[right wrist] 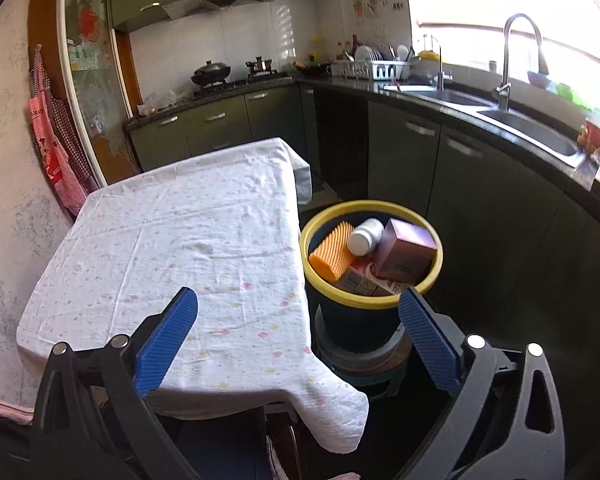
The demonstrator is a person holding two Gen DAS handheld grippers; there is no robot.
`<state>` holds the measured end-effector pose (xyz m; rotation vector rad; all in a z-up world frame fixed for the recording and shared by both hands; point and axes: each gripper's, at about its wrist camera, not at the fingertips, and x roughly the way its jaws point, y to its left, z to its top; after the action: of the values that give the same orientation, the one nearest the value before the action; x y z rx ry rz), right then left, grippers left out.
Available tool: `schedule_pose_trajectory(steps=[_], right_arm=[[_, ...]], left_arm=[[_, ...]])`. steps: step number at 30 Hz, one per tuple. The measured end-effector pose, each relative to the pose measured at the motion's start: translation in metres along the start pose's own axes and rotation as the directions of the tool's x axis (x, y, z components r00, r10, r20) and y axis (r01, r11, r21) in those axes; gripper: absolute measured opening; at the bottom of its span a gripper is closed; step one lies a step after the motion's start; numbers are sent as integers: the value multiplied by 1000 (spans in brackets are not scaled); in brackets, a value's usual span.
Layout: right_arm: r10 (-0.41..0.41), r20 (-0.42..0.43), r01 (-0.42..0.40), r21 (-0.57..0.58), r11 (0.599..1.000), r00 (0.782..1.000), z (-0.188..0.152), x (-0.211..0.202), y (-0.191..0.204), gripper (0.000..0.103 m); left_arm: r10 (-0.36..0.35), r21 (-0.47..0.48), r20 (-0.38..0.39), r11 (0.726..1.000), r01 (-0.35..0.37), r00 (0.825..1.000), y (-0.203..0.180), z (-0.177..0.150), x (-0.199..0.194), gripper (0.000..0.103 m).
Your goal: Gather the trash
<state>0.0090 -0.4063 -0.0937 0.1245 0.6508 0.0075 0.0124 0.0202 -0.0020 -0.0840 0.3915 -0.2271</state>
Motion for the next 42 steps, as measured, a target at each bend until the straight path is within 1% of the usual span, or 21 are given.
schedule_pose_trajectory(steps=[2,5,6,8,14,21,42], right_arm=[[-15,28,16,-17,1000,999,2,-12,6,96],[-17,64,18,-27,999,998,4,-26,11,96],[-16,76,18,-29,999,997,5,-31,12,96],[-19,103,23,-34,999,995,8,-39,14,96],[-45,165,53,-44,998,985,13,-56,20,96],[-40,159,51,-65,997,986,15,-53,27,96],[-39,149,48,-63,997,988,13,-49,28,96]], left_arm=[[0,11,13,1000,0,1000,-1,-1,-11,98],[8,41,32,999,-9,999,-6,-3,-26,98],[29,49,38,998,-30,999,-6,-4,-30,98],[43,61,46,997,-46,998,-6,-6,-40,98],[70,36,36,997,-71,997,2,-10,-50,98],[104,39,28,994,-105,994,4,-16,-48,98],[84,53,7,995,-84,996,-2,-17,-43,98]])
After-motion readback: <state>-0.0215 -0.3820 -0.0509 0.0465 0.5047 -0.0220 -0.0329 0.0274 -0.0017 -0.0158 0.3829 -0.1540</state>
